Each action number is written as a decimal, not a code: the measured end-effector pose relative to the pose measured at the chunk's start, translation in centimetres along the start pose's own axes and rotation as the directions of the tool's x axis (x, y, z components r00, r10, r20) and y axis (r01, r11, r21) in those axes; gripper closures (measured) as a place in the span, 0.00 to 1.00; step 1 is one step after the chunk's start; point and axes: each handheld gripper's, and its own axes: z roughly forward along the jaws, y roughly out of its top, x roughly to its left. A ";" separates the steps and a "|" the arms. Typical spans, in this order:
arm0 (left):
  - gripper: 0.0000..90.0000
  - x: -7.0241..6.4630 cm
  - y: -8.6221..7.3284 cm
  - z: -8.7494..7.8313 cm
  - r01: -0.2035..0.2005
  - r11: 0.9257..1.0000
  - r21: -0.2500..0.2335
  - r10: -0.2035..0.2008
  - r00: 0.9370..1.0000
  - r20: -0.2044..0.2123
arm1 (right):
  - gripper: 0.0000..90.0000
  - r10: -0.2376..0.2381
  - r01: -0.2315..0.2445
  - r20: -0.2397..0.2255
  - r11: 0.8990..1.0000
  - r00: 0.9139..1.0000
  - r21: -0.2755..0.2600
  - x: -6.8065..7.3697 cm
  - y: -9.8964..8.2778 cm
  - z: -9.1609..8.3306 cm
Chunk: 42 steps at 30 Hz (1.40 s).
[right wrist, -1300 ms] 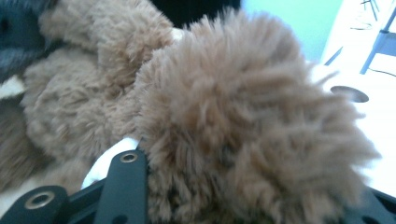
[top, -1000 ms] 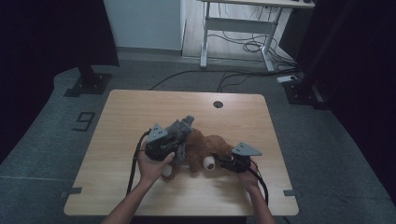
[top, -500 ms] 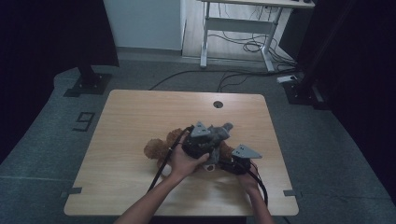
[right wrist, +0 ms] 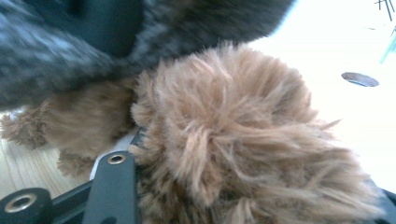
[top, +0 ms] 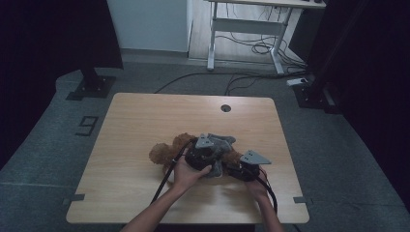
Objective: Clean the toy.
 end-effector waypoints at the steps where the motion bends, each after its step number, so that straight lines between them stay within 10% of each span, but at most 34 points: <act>1: 0.88 0.2 -0.2 -0.4 -0.004 1.000 -0.006 0.004 1.000 -0.009 | 0.51 0.003 -0.003 -0.001 1.000 1.000 0.001 0.0 0.0 0.0; 7: 0.88 3.2 -2.0 -4.0 0.072 0.996 -0.054 -0.074 0.997 -0.033 | 0.51 0.007 -0.007 -0.005 1.000 1.000 -0.003 -0.1 -0.2 -0.1; 13: 0.88 7.3 -4.7 -6.8 0.201 0.977 -0.070 -0.204 0.978 -0.034 | 0.51 0.001 -0.001 -0.009 1.000 1.000 -0.003 -0.2 -0.2 -0.1; 22: 0.88 9.5 -7.0 -10.1 0.236 0.967 -0.093 -0.244 0.966 -0.088 | 0.51 0.008 -0.008 -0.008 1.000 1.000 -0.005 -0.2 -0.2 -0.1; 31: 0.88 6.1 -2.4 -7.8 0.118 0.988 -0.102 -0.122 0.992 -0.040 | 0.51 0.011 -0.011 -0.008 1.000 1.000 -0.007 -0.2 -0.2 -0.1; 42: 0.88 0.6 3.9 -0.4 -0.006 1.000 -0.020 0.008 0.998 0.064 | 0.51 0.010 -0.010 -0.013 1.000 1.000 -0.007 -0.3 -0.2 -0.1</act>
